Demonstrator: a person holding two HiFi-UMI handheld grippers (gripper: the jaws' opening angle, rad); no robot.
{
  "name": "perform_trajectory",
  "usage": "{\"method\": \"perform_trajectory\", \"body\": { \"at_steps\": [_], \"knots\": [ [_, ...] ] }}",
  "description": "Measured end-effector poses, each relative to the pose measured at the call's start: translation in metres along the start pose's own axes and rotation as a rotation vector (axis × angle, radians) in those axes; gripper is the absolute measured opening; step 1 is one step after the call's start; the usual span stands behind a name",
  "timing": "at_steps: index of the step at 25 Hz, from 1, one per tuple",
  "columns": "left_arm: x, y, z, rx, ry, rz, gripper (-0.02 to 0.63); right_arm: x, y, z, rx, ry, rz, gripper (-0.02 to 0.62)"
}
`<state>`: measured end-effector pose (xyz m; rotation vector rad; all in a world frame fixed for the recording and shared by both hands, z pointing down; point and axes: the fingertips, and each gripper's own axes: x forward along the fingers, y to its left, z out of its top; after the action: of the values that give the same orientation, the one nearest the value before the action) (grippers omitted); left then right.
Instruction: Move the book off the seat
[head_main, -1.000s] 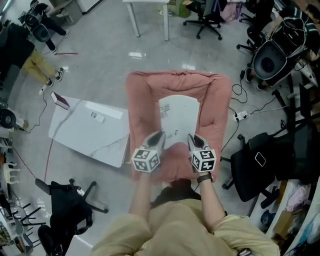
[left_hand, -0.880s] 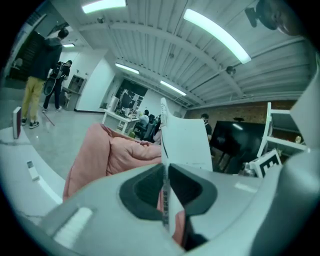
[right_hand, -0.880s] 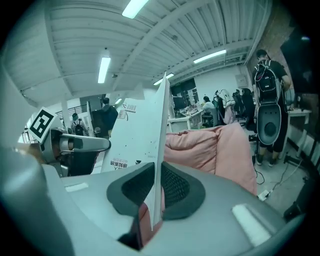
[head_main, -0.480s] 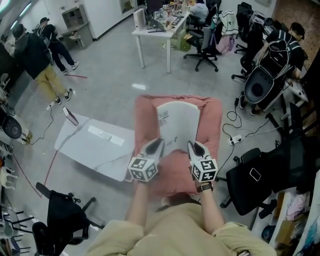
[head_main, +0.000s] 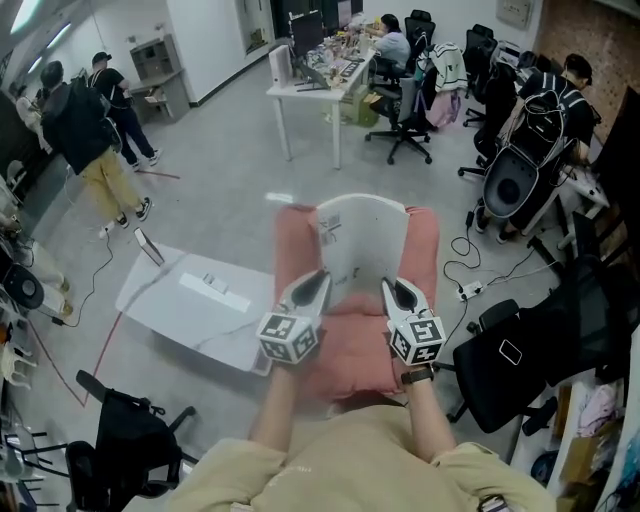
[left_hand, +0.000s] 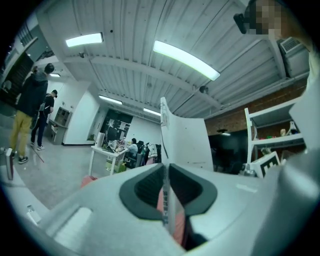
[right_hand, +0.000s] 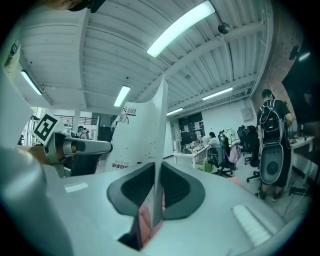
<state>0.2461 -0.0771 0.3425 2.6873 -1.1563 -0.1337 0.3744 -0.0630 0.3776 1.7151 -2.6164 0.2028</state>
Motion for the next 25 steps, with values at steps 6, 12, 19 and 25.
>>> {"method": "perform_trajectory", "body": {
  "at_steps": [6, 12, 19, 25],
  "knots": [
    [-0.009, -0.016, 0.022, 0.025, -0.045, -0.011, 0.043, -0.014, 0.006, 0.024, -0.024, -0.057, -0.007, 0.048],
    [-0.017, -0.024, 0.033, 0.042, -0.065, -0.016, 0.043, -0.023, 0.012, 0.035, -0.033, -0.076, -0.010, 0.048],
    [-0.027, -0.024, 0.047, 0.048, -0.084, -0.030, 0.043, -0.026, 0.023, 0.048, -0.046, -0.098, -0.016, 0.048],
    [-0.029, -0.026, 0.043, 0.050, -0.081, -0.044, 0.042, -0.030, 0.025, 0.044, -0.045, -0.095, -0.027, 0.048]
  ]
}}
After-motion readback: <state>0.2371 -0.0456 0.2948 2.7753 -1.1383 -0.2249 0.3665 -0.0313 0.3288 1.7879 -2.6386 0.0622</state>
